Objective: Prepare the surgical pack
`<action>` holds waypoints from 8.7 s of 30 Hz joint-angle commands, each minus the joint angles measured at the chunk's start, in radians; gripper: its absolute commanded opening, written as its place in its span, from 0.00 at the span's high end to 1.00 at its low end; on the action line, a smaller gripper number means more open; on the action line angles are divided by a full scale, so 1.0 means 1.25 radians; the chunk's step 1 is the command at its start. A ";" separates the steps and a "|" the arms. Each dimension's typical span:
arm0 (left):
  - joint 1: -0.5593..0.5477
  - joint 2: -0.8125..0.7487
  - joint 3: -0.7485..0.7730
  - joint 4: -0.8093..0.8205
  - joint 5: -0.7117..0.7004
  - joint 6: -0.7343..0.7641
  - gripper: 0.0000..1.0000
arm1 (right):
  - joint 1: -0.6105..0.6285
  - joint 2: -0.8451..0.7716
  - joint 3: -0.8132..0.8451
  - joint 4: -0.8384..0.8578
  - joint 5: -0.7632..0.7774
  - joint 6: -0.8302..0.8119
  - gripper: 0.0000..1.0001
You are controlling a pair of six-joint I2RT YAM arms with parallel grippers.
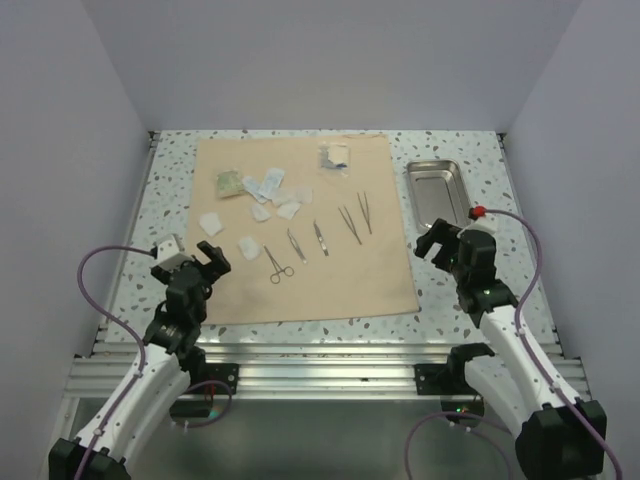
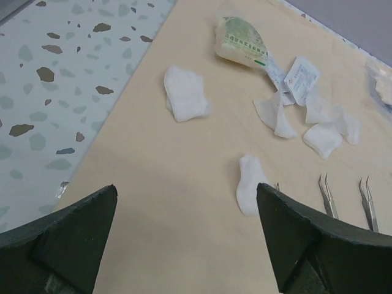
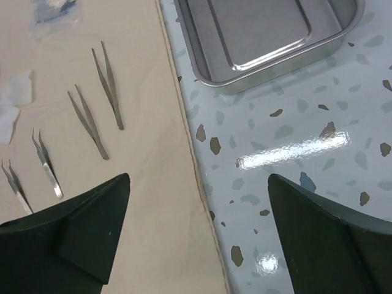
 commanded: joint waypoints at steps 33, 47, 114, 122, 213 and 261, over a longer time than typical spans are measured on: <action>-0.003 0.050 0.003 0.114 0.218 0.073 0.00 | 0.231 0.970 0.722 -0.170 0.049 -0.187 0.60; -0.003 0.063 0.003 0.121 0.226 0.075 0.00 | 0.236 0.975 0.751 -0.205 0.059 -0.202 1.00; -0.003 0.098 0.002 0.147 0.264 0.083 0.00 | 0.299 0.965 0.751 -0.227 -0.062 -0.243 0.52; -0.004 0.111 0.006 0.152 0.282 0.086 0.00 | 0.299 0.990 0.751 -0.241 -0.045 -0.255 0.94; -0.084 0.410 0.134 0.202 0.216 0.067 0.00 | 0.441 1.122 0.978 -0.269 -0.050 -0.186 0.56; -0.085 0.436 0.136 0.217 0.244 0.078 0.00 | -0.114 1.146 1.089 -0.381 -0.043 -0.167 0.80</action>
